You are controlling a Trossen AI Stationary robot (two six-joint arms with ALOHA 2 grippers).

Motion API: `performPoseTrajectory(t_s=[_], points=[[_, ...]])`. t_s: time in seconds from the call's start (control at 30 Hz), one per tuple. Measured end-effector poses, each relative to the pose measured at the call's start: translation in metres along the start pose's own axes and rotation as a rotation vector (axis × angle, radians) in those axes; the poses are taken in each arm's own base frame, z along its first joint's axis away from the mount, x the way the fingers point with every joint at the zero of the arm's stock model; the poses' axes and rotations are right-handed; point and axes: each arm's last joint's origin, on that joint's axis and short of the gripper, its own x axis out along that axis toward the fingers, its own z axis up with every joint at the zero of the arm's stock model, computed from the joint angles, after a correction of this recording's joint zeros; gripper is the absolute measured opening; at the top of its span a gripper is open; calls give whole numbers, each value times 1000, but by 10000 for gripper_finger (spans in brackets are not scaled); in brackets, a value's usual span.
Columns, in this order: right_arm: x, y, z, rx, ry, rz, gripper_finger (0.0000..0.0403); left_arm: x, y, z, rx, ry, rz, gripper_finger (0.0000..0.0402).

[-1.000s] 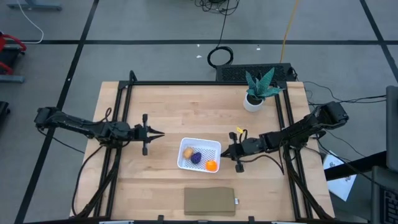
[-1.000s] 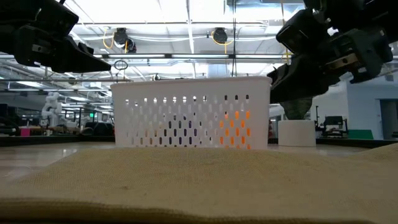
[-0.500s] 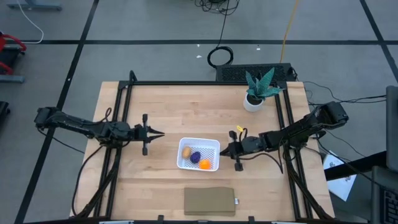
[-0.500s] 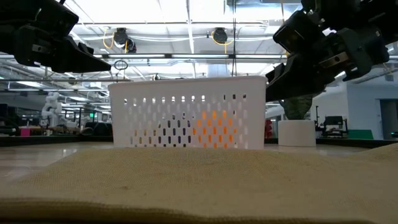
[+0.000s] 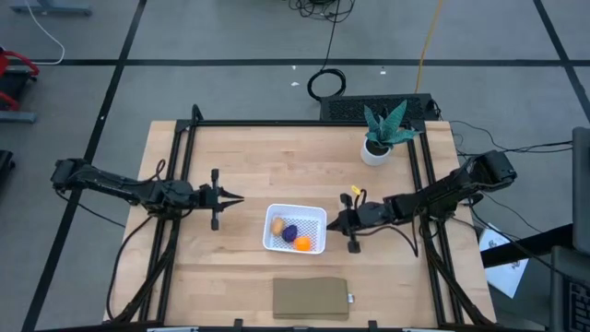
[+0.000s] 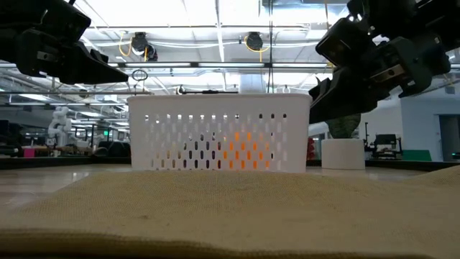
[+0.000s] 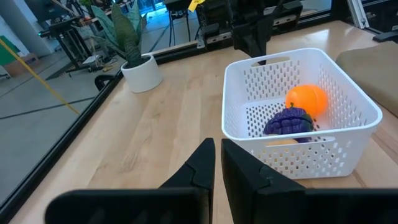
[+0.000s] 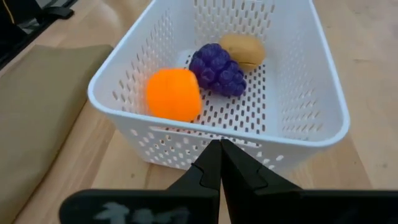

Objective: Pick and placing Produce into tupperware
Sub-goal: Adjust the basket

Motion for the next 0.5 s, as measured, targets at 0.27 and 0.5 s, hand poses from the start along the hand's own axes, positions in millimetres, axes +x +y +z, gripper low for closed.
performPoseTrajectory(t_s=[0.27,0.5], points=[[1,-11,1,23,-1,-38,0,0,0,0,0,0,0,31],[1,-14,1,40,-1,-48,0,0,0,0,0,0,0,31]])
